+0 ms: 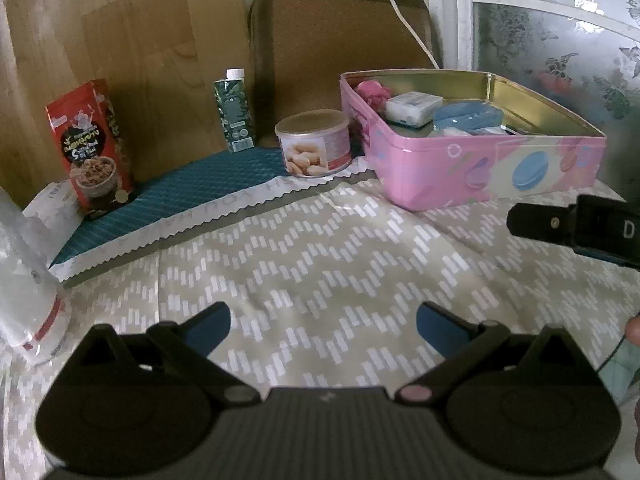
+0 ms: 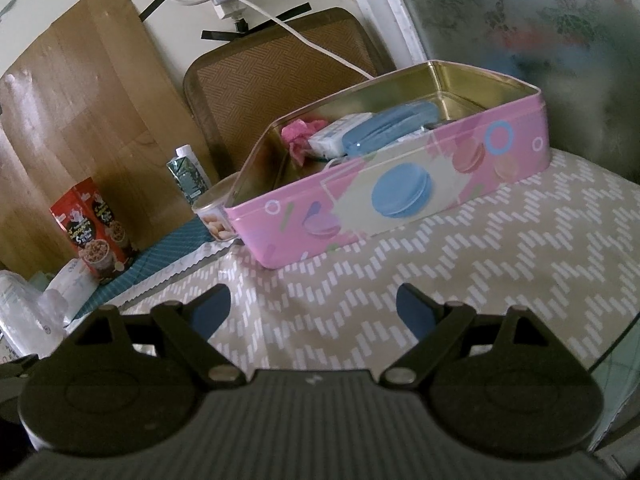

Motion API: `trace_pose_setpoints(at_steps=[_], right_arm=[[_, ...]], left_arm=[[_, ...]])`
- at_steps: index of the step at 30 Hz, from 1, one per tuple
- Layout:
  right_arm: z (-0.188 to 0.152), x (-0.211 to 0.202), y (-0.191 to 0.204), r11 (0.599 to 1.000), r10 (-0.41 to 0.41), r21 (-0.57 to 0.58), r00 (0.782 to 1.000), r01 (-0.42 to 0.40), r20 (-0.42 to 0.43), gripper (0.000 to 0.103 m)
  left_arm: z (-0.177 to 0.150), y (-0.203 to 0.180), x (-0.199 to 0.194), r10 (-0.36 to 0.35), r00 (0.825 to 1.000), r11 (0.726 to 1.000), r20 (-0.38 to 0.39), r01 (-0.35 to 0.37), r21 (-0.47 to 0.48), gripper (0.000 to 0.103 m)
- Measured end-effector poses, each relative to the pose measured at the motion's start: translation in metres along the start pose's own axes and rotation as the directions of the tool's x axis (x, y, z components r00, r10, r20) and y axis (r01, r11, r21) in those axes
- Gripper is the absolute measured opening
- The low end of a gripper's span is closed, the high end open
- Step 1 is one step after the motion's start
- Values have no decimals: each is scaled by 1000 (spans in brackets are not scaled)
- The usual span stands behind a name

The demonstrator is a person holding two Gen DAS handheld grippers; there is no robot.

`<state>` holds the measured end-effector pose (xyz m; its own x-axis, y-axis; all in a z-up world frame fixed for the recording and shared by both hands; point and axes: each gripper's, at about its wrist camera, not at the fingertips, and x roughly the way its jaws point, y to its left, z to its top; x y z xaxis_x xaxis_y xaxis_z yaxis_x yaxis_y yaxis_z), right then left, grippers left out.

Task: Organize soft objects

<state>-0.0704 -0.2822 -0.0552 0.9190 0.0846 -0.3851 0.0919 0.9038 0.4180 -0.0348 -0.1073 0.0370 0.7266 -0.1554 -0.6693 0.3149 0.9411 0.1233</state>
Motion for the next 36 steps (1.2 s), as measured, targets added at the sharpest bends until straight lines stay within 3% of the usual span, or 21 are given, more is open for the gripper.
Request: trace_pose_setpoints(at_steps=[19, 29, 36], right_arm=[[2, 1, 3, 1000, 2, -8, 1000, -2, 8, 92], [1, 2, 6, 1000, -4, -10, 1000, 4, 7, 92], [1, 1, 5, 1000, -4, -10, 1000, 4, 12, 92]], left_arm=[[1, 5, -9, 5, 999, 1000, 35, -4, -10, 103], [3, 5, -31, 63, 988, 998, 144, -64, 7, 103], [5, 6, -37, 74, 984, 997, 162, -75, 6, 103]])
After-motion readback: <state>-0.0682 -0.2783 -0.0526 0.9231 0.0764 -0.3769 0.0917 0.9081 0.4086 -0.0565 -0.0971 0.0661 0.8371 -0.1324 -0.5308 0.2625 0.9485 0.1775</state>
